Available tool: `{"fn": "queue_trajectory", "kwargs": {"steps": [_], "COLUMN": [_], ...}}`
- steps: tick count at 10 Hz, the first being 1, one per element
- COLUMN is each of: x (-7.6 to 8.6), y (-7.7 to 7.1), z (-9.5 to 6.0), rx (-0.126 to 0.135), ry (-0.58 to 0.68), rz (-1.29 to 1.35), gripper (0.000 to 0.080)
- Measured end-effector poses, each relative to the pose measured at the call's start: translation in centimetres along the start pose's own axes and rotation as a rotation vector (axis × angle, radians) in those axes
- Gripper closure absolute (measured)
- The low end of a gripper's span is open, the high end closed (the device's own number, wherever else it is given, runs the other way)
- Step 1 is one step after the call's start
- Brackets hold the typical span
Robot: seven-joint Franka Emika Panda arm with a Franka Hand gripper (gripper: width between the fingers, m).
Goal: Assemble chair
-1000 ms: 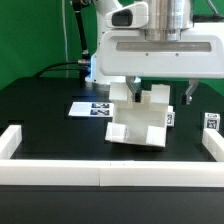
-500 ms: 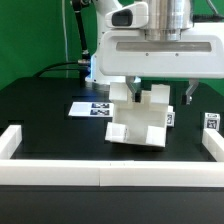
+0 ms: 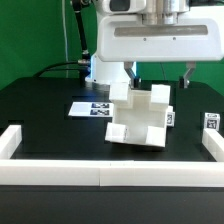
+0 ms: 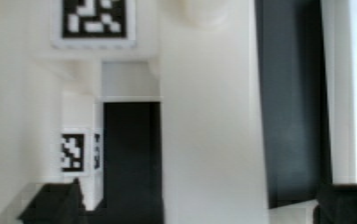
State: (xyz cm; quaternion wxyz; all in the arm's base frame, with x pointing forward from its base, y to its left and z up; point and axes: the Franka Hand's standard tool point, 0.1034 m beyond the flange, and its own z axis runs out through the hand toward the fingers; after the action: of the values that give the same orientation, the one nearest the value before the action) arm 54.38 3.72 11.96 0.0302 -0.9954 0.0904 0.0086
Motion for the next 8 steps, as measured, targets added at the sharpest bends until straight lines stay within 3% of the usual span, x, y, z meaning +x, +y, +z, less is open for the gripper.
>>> {"fn": "queue_trajectory", "kwargs": {"steps": [8], "x": [-0.81], "y": [0.99], "z": [0.22], "rx": [-0.004], "ry": [-0.010], "rz": [0.014], "gripper": [0.0150]}}
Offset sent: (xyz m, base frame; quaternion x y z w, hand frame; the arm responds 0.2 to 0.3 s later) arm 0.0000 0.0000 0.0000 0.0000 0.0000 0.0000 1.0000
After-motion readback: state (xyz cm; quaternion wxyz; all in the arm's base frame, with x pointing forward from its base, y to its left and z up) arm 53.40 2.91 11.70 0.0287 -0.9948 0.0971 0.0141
